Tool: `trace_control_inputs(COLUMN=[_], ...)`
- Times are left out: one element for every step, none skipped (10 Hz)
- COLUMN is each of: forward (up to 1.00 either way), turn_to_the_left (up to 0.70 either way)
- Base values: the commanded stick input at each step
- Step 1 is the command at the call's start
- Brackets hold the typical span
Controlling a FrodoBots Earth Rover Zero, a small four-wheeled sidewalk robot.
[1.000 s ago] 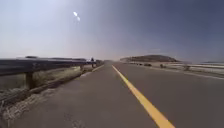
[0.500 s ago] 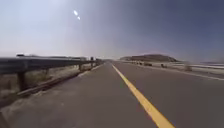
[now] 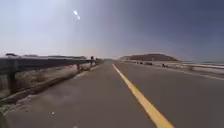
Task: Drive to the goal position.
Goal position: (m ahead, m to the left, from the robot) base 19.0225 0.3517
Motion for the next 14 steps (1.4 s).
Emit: trace_control_inputs(forward=[0.5,0.5,0.5,0.5,0.5,0.5,0.5,0.5,0.5,0.5,0.5,0.5,0.5,0.5], turn_to_the_left=[0.0,0.0,0.0,0.0,0.0,0.0,0.0,0.0,0.0,0.0,0.0,0.0,0.0,0.0])
